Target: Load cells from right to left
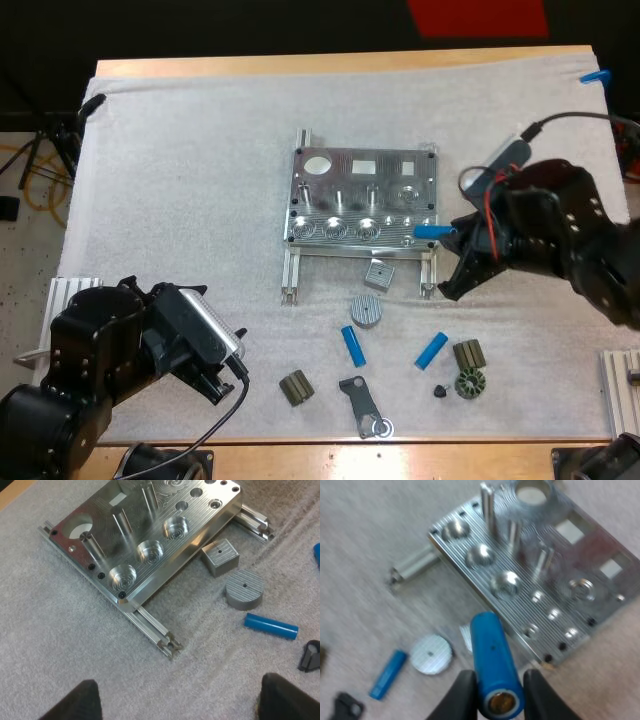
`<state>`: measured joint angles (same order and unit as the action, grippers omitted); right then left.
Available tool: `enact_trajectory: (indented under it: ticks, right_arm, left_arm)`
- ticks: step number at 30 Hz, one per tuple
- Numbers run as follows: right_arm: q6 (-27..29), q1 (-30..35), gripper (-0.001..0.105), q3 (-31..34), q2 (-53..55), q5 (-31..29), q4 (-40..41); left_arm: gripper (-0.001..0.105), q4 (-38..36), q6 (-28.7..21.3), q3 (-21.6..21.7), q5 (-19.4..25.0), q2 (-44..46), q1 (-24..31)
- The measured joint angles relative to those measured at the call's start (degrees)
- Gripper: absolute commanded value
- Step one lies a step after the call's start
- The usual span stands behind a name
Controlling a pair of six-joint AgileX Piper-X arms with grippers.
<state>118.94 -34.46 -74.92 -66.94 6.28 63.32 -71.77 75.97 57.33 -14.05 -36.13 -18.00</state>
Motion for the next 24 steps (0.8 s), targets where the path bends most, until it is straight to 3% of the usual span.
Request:
enact_trajectory:
  ticks: [13,18,24]
  right_arm:
    - [3.3,0.0,0.0,-9.0,-10.1,-4.5,5.8]
    - [5.7,0.0,0.0,-10.7,-13.9,-8.7,8.1]
    - [6.6,0.0,0.0,-11.0,-17.8,-9.2,8.9]
  left_arm:
    - [0.065,0.0,0.0,0.0,-0.6,0.0,0.0]
    - [0.065,0.0,0.0,0.0,-1.0,0.0,0.0]
    - [0.065,0.0,0.0,0.0,-1.4,0.0,0.0]
